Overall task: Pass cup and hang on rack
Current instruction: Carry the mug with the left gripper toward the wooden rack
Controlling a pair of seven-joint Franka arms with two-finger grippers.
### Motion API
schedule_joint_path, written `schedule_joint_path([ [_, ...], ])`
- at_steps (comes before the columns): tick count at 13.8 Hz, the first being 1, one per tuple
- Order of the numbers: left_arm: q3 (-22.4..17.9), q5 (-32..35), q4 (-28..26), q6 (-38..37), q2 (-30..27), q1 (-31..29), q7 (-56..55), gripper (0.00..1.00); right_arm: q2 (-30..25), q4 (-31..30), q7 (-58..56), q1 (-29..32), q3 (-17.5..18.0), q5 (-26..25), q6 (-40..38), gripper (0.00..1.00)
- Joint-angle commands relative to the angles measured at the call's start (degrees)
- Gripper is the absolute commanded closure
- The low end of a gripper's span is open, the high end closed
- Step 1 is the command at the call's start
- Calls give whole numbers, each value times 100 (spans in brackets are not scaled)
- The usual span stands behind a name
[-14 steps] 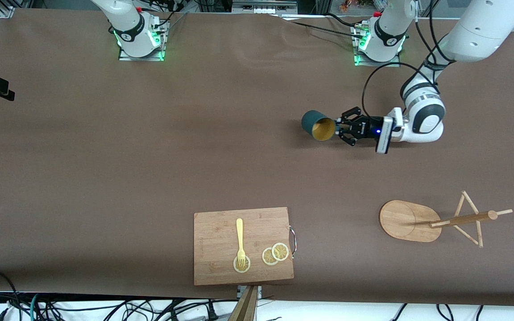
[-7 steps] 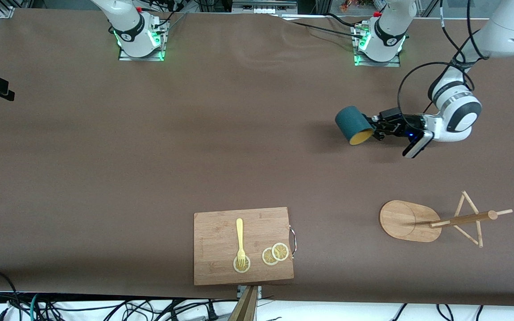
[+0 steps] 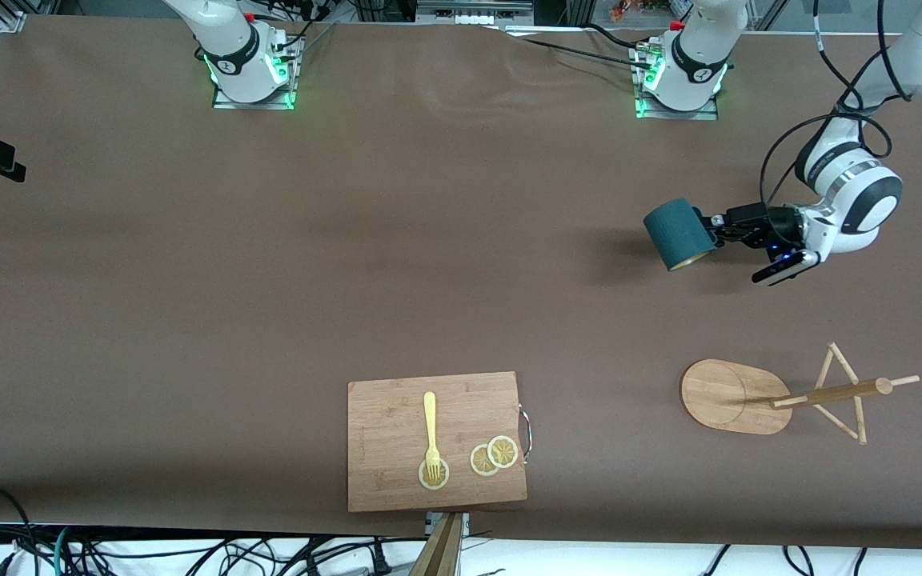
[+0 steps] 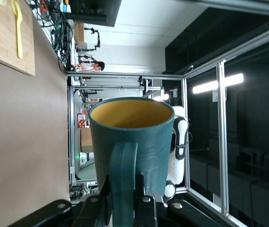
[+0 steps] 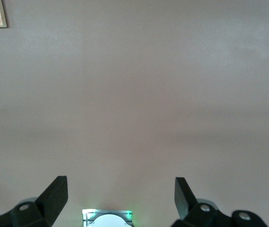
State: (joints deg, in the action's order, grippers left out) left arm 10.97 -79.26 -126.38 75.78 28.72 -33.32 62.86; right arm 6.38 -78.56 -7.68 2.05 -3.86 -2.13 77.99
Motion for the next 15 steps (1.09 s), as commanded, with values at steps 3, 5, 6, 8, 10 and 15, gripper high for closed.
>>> schedule_joint_path([
  [3, 28, 209, 770, -124, 308, -305, -459, 100, -23, 7, -102, 85, 52, 37, 14, 0],
  [5, 28, 191, 1027, -255, 415, -603, -669, 100, -23, 7, -102, 85, 52, 37, 14, 0],
  [6, 28, 191, 1106, -317, 467, -762, -896, 100, -23, 7, -102, 85, 52, 37, 14, 0],
  [8, 28, 157, 1597, -292, 634, -886, -1397, 100, -23, 7, -102, 85, 52, 46, 14, 0],
  [10, 28, 34, 2465, -274, 1142, -851, -2091, 100, -23, 7, -102, 85, 52, 55, 14, 0],
  [15, 28, -195, 3014, -143, 1566, -702, -2788, 100, -23, 7, -102, 85, 52, 64, 14, 0],
])
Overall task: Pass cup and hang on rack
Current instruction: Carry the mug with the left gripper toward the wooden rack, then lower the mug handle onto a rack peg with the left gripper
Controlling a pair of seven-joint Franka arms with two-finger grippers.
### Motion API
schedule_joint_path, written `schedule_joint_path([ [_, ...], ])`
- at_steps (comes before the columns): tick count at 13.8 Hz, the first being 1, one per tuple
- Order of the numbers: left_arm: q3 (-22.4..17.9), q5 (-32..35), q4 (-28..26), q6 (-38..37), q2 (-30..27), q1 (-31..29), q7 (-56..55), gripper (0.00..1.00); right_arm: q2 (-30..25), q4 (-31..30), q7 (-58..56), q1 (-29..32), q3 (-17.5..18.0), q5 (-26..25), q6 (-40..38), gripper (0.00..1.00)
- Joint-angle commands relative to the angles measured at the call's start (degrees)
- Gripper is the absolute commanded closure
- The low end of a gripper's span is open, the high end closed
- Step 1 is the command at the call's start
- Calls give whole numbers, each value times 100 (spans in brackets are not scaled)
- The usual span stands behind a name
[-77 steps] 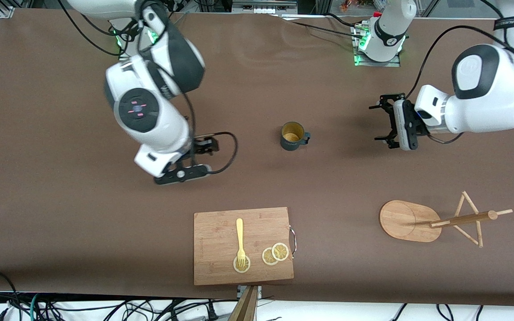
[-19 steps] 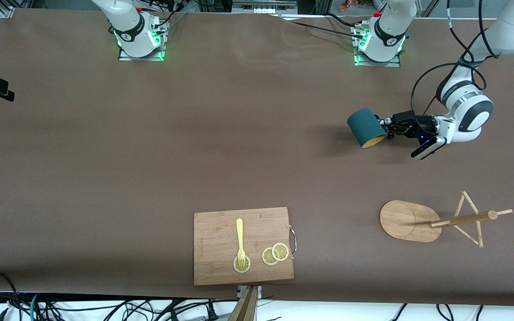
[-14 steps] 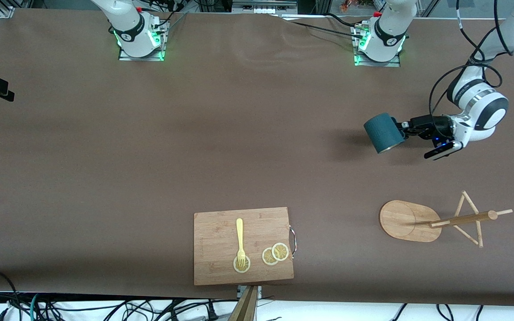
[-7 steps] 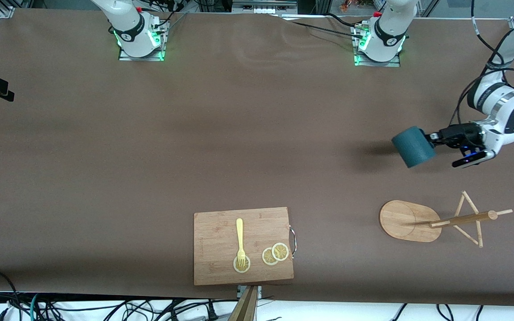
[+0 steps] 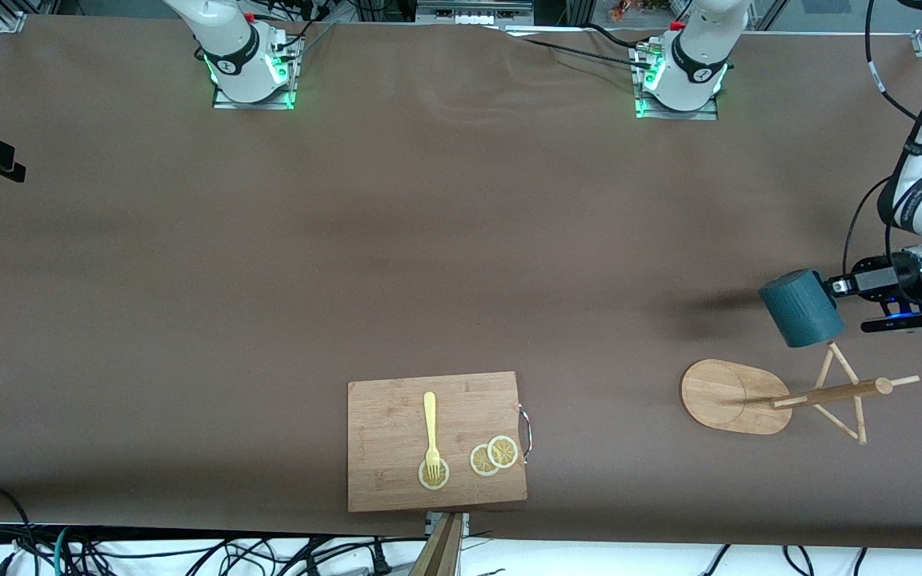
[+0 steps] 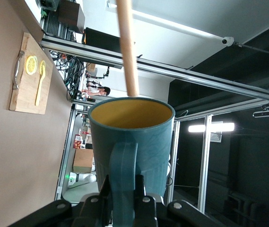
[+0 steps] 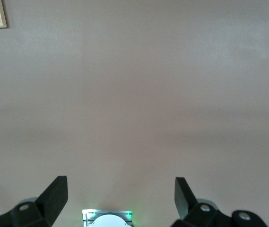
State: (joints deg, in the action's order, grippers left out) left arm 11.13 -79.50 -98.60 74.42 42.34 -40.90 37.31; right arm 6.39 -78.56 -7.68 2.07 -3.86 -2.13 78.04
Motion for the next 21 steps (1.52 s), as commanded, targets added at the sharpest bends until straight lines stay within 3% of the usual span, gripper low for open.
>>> schedule_joint_path([
  [1, 12, -266, 262, 107, 239, 30, -259, 100, -32, 7, -102, 83, 52, 63, 9, 0],
  [6, 3, -267, 279, 143, 336, -14, -162, 100, -23, 7, -102, 83, 52, 46, 9, 0],
  [16, 3, -338, 1237, 90, 1144, -164, -373, 100, -23, 7, -102, 75, 52, 37, 9, 0],
  [21, 3, -364, 1273, 90, 1189, -234, -488, 100, -23, 7, -102, 74, 52, 46, 9, 0],
])
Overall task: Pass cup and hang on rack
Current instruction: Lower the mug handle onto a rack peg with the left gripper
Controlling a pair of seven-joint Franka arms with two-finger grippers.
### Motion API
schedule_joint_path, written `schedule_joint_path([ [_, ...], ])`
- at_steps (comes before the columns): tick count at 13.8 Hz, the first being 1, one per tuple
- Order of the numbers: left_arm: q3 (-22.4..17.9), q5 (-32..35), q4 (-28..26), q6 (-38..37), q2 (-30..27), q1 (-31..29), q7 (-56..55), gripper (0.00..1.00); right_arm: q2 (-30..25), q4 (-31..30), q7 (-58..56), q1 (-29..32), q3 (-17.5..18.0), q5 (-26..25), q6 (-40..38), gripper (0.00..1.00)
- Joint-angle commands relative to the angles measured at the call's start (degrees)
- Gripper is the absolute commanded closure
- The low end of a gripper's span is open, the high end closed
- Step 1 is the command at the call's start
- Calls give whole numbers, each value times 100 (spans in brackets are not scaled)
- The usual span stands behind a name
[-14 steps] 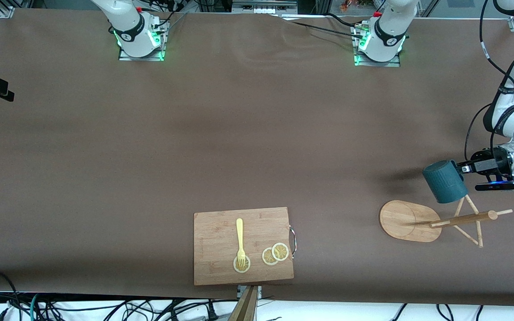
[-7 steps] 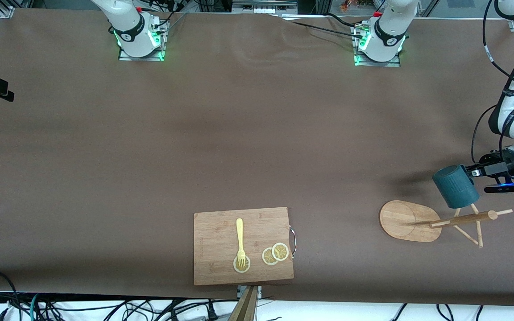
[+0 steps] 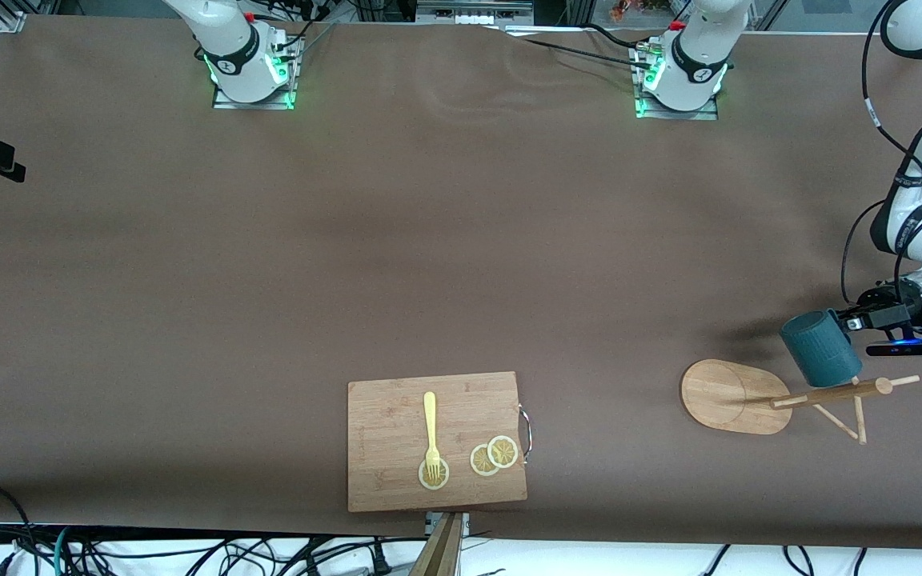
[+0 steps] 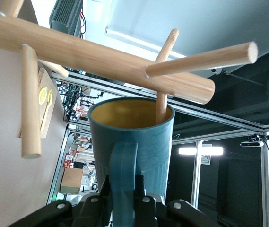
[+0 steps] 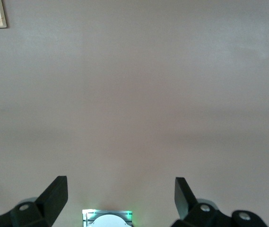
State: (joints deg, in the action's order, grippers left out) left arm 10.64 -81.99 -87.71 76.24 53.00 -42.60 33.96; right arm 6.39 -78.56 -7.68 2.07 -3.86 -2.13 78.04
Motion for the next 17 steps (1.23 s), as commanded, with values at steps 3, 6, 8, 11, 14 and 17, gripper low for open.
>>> schedule_joint_path([
  [3, 52, -194, 359, -100, 236, -108, -162, 100, -24, 7, -110, 74, 52, 46, 9, 0],
  [6, 52, -133, 456, -127, 264, -134, -153, 87, -24, 7, -110, 74, 52, 46, 9, 0],
  [8, 43, -124, 456, -162, 272, -135, -127, 49, -24, 7, -110, 74, 52, 46, 9, 0],
  [11, 26, -98, 456, -179, 264, -170, -92, 0, -24, 7, -102, 74, 52, 46, 9, 0],
  [14, -80, 549, 911, -232, 202, -143, -144, 0, -24, 7, -110, 74, 52, 37, 18, 0],
  [17, -80, 1613, 1457, -206, 106, -100, -171, 0, -24, 16, -102, 74, 52, 37, 18, 0],
])
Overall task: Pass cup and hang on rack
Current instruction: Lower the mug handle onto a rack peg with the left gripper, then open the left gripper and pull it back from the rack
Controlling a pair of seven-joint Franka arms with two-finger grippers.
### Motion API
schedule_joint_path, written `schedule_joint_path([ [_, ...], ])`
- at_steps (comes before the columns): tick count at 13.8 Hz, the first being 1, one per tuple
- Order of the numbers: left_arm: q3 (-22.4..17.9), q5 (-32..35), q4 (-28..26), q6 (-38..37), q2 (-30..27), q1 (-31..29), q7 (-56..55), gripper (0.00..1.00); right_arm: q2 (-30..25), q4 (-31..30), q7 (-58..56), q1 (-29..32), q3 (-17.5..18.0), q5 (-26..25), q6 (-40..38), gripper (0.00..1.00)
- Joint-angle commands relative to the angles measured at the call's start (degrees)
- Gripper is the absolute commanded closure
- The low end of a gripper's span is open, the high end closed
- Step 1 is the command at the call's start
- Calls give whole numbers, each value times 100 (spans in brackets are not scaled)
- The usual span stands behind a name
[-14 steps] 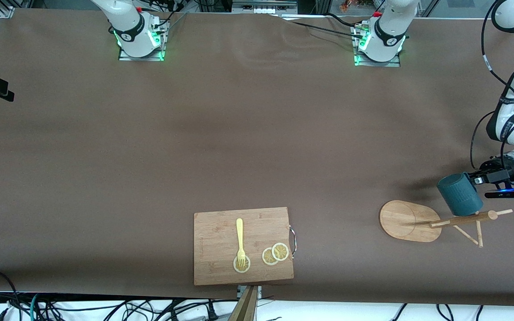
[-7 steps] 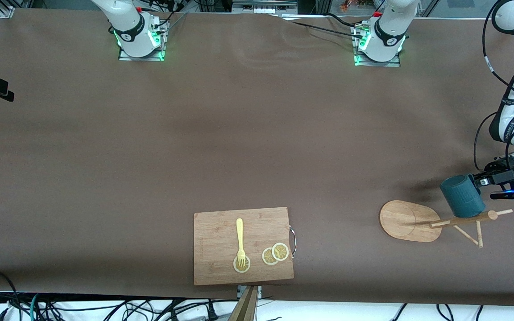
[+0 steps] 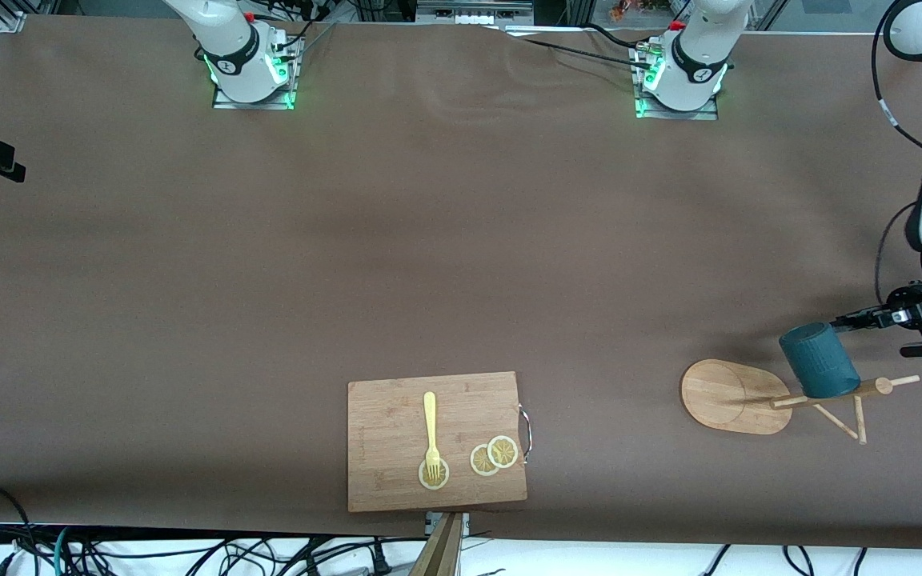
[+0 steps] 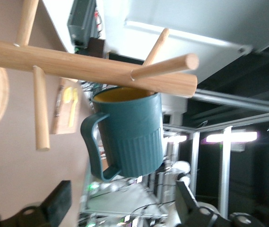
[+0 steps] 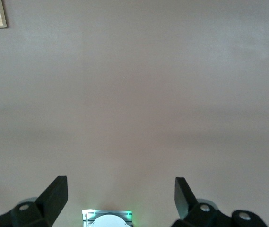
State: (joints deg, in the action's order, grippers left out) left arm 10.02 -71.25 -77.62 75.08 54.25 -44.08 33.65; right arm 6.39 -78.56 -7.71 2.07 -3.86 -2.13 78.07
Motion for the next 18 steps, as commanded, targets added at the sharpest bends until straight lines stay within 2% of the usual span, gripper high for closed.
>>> schedule_joint_path([
  [1, -17, 855, 519, -64, -159, 101, -148, 0, -24, 7, -108, 74, 52, 37, 15, 0],
  [3, -8, 1723, 694, -63, -509, 207, -331, 0, -24, 7, -108, 74, 52, 37, 15, 0],
  [5, 79, 2883, 905, -63, -879, 304, -446, 0, -24, 16, -108, 74, 52, 37, 33, 0],
  [8, 88, 4299, 898, -72, -1687, 785, -499, 0, -24, 16, -99, 74, 52, 37, 33, 0],
  [10, 88, 4915, 854, -72, -2048, 1093, -691, 0, -24, 16, -99, 74, 61, 37, 33, 0],
  [12, 88, 5714, 810, -90, -2443, 1628, -1121, 0, -24, 7, -108, 74, 52, 37, 33, 0],
  [15, 88, 6673, 810, -90, -2752, 2437, -1693, 0, -32, 16, -108, 74, 52, 37, 33, 0],
  [18, 88, 7744, 644, -63, -3112, 3596, -2543, 0, -24, 7, -108, 74, 52, 37, 33, 0],
])
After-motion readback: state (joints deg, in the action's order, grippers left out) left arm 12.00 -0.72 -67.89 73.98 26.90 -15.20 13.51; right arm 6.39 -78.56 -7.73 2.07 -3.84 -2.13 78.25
